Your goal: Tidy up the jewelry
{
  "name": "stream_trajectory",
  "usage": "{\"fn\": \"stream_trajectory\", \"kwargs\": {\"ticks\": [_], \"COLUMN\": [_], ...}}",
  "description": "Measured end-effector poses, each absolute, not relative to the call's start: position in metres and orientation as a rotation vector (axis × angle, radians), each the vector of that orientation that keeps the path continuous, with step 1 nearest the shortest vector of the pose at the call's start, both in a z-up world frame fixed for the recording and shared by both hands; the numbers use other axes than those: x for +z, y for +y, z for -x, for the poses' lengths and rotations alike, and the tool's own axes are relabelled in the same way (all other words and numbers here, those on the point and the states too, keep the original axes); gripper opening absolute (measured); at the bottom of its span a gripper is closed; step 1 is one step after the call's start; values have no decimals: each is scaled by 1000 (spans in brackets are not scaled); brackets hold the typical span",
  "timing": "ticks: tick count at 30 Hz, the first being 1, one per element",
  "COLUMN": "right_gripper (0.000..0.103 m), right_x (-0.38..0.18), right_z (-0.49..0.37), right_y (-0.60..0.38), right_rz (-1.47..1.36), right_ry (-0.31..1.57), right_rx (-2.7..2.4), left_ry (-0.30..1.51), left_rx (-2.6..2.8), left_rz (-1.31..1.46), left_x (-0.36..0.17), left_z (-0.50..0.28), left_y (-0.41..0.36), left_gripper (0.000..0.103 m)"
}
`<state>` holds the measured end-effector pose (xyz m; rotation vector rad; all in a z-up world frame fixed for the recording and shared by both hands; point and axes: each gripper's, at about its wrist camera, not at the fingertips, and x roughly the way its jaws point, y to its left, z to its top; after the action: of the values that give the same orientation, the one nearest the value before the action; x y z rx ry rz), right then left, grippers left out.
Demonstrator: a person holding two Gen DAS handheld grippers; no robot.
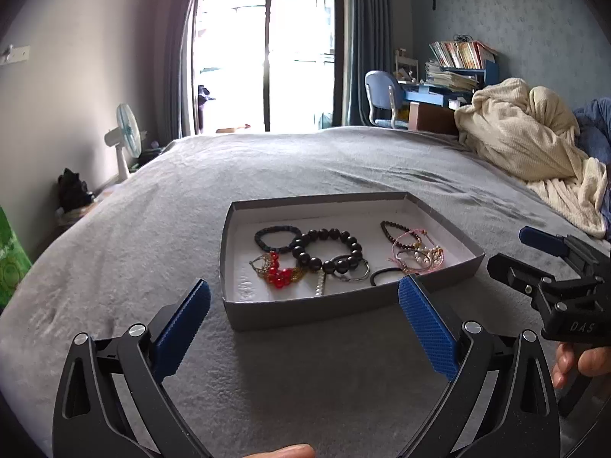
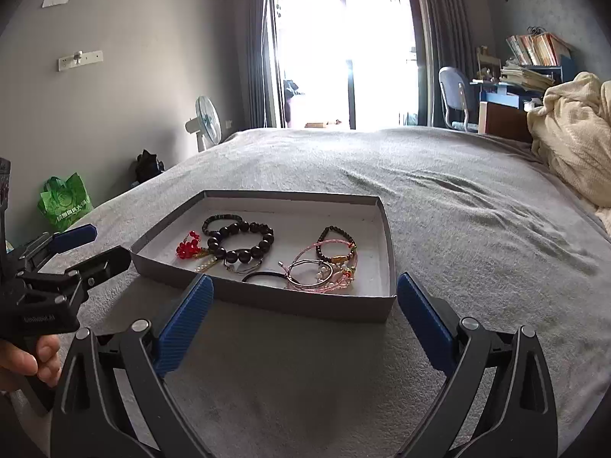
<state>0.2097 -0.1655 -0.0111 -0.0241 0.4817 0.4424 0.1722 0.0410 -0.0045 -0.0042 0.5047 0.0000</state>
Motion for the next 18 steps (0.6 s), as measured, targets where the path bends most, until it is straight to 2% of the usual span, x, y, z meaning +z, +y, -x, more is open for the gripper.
{"fn": "stream_trajectory", "kwargs": {"ticks": [18], "right_gripper": [96], "right_x": [-17], "right_z": [-209], "right_y": [-168], "right_rz": [19], "right_ry": [484], "right_rx": [424], "left_ry": [524], "left_rx": [13], "left_rz": [-1], "left_x": [-10], "left_z": [-175], "left_y": [42], "left_gripper": [98]}}
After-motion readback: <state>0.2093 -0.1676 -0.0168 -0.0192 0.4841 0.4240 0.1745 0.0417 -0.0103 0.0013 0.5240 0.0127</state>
